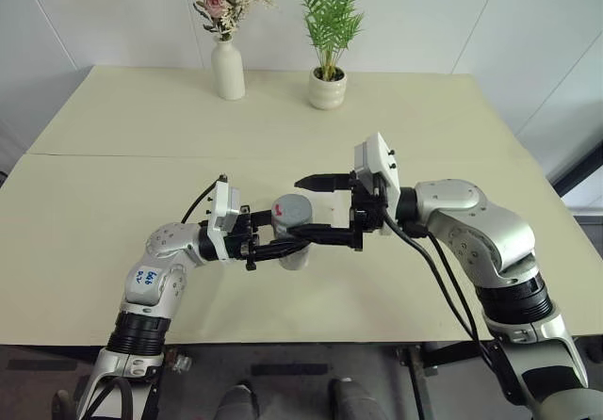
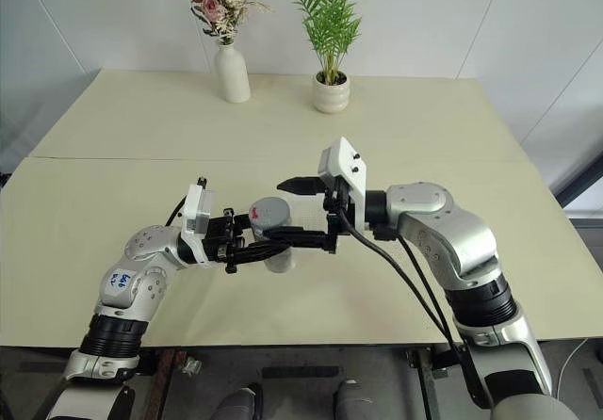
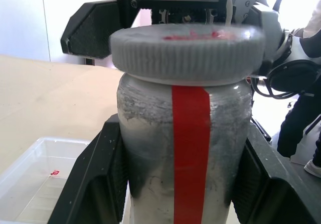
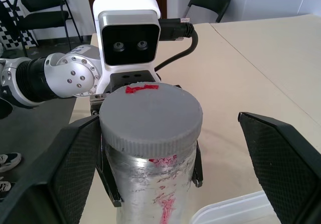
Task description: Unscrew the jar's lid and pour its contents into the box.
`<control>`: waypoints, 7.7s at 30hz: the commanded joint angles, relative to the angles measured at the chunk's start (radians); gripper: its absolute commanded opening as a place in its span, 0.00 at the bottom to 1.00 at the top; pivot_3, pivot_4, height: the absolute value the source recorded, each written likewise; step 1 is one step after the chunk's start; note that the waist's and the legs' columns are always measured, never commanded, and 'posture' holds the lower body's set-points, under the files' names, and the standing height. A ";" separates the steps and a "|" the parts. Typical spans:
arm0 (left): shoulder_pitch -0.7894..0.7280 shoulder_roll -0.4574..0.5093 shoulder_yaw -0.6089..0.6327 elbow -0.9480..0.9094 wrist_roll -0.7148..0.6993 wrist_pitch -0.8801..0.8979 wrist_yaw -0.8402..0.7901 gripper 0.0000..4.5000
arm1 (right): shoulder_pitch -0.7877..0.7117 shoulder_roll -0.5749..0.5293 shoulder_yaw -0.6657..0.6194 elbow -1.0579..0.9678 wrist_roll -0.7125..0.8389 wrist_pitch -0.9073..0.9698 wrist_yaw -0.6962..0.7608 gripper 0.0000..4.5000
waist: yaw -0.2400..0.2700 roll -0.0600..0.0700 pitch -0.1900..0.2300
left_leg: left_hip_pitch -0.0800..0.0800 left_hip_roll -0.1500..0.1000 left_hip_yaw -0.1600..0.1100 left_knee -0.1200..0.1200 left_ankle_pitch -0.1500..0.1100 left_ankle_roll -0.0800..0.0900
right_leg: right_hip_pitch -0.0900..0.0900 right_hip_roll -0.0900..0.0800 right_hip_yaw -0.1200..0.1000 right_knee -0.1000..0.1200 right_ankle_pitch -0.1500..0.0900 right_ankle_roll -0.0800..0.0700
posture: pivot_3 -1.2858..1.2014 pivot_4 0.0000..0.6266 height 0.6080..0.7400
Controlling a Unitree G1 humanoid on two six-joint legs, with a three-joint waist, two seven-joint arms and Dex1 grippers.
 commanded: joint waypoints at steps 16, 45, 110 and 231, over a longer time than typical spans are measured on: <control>-0.003 0.003 0.007 -0.039 -0.015 -0.003 -0.016 0.49 | 0.008 -0.008 -0.038 -0.035 0.065 0.026 0.019 1.00 | 0.000 0.000 0.000 | 0.000 0.000 0.000 0.000 0.000 0.000 | 0.000 0.000 0.000 0.000 0.000 0.000 | 0.52 0.24 1.00; -0.003 0.000 0.009 -0.030 -0.013 -0.014 -0.018 0.49 | -0.032 0.061 -0.013 0.001 0.061 0.064 0.011 0.92 | 0.000 0.000 0.000 | 0.000 0.000 0.000 0.000 0.000 0.000 | 0.000 0.000 0.000 0.000 0.000 0.000 | 0.52 0.24 1.00; -0.005 -0.021 0.079 -0.031 -0.053 -0.040 0.050 0.49 | 0.528 0.011 -0.406 0.337 -0.180 -0.464 -0.246 0.73 | 0.000 0.003 0.002 | 0.000 -0.001 0.000 0.003 0.000 0.001 | 0.002 0.000 0.001 0.000 0.001 0.003 | 0.52 0.24 1.00; -0.212 0.032 0.399 0.638 0.212 -0.358 0.671 0.49 | 0.273 -0.208 -0.301 -0.112 0.019 -0.234 0.065 0.99 | 0.024 0.004 0.002 | 0.002 -0.002 0.004 0.027 0.008 0.003 | -0.003 0.005 0.013 0.033 0.003 0.008 | 0.52 0.24 1.00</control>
